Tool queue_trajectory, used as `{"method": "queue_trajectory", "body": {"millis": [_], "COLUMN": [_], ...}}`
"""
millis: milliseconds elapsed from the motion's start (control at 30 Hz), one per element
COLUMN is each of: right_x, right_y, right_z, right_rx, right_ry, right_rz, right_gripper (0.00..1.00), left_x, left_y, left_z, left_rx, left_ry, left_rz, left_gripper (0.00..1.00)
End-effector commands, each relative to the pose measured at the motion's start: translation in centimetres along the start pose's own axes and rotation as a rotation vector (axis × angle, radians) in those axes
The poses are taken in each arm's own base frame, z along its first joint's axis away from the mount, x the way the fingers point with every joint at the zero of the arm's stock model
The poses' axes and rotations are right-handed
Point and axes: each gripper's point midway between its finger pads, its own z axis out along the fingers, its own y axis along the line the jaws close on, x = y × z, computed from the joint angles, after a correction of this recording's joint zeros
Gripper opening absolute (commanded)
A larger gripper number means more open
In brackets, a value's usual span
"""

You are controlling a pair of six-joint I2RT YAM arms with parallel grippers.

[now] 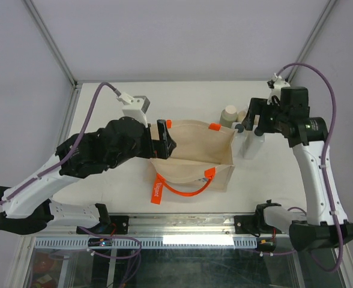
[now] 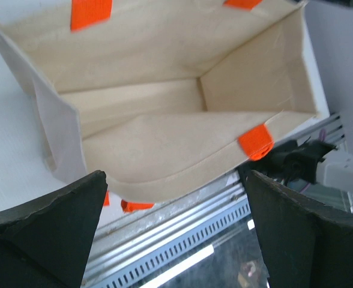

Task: Take the personal care products out of the canvas bag

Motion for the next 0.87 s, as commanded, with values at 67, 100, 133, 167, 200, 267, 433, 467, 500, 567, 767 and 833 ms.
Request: {"method": "queue_trajectory", "body": {"millis": [67,100,133,167,200,267,433,467,500,567,767,833], "right_x": [-3.8,-4.1,-4.5,-4.7,-4.9,-5.1,-5.4,-5.4,-5.5,-5.6,-6.1,-6.3], "right_y": [8.9,9.5,9.9,10.3,10.6,10.9,11.5,11.5,11.5,11.5,11.5,11.5], "right_z": [-11.8,-13.5,-14.9,-16.3,-17.7,-19.9,-24.1,-24.7,-25.0,-25.6,-25.5,-25.6], "right_rx": [-0.447,-0.479,-0.500,-0.518,-0.532,-0.547,-0.578,-0.579,-0.578,-0.576,-0.574,-0.575], "right_ry": [-0.249,-0.287,-0.320,-0.354,-0.387,-0.443,-0.558,-0.579,-0.594,-0.618,-0.631,-0.636], "right_rz": [-0.082,-0.098,-0.111,-0.125,-0.138,-0.155,-0.188,-0.192,-0.193,-0.194,-0.197,-0.200], "right_gripper": [0.81,0.81,0.81,0.83,0.84,0.85,0.87,0.88,0.89,0.90,0.91,0.90], "left_x": [-8.2,-9.3,-10.3,-11.0,-12.2,-13.5,-15.5,-15.6,-15.7,-15.7,-15.4,-15.3], "left_y": [-0.3,-0.4,-0.3,-0.2,-0.4,-0.4,0.0,0.1,0.3,0.8,1.3,1.6], "left_z": [-3.0,-3.6,-4.3,-4.7,-5.8,-7.0,-9.5,-9.8,-10.1,-10.5,-10.8,-10.9], "left_rx": [-0.063,-0.066,-0.072,-0.077,-0.061,-0.050,-0.035,-0.034,-0.035,-0.039,-0.042,-0.053], "left_ry": [-0.250,-0.282,-0.316,-0.339,-0.376,-0.422,-0.492,-0.500,-0.506,-0.515,-0.508,-0.508], "left_rz": [0.062,0.060,0.055,0.057,0.044,0.041,0.019,0.014,0.011,0.005,0.006,-0.004], "left_gripper": [0.99,0.99,0.99,0.99,0.99,0.99,0.99,0.99,0.99,0.99,0.99,0.99]}}
